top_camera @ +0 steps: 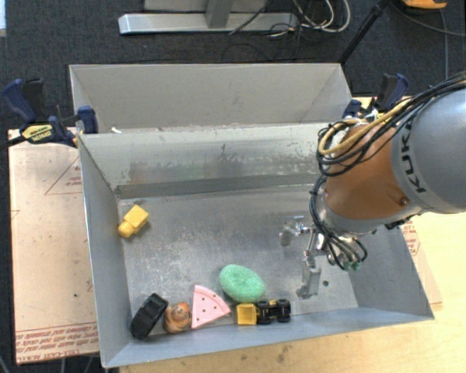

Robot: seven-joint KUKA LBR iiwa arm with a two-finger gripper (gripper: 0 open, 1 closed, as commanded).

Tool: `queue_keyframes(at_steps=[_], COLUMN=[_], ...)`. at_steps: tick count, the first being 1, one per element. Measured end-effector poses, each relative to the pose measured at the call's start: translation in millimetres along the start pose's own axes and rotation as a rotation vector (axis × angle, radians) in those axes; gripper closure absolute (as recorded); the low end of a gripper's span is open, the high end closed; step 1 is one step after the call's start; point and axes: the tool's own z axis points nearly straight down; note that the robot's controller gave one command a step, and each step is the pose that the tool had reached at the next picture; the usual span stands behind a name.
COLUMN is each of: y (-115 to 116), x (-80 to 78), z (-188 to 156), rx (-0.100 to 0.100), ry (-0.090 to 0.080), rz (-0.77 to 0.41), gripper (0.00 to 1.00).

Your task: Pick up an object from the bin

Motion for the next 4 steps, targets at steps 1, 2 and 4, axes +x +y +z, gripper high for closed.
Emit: queue_keyframes(at_steps=[1,2,4], y=[31.1,59.7,109.6], x=[-1.0,-2.7,0.3], z=[27.3,34.0,35.5], rx=[-0.001,-0.001,-0.002], ry=[0.003,0.002,0.003], rz=[-0.112,-0.28,-0.079], gripper=[0.0,0.0,0.0])
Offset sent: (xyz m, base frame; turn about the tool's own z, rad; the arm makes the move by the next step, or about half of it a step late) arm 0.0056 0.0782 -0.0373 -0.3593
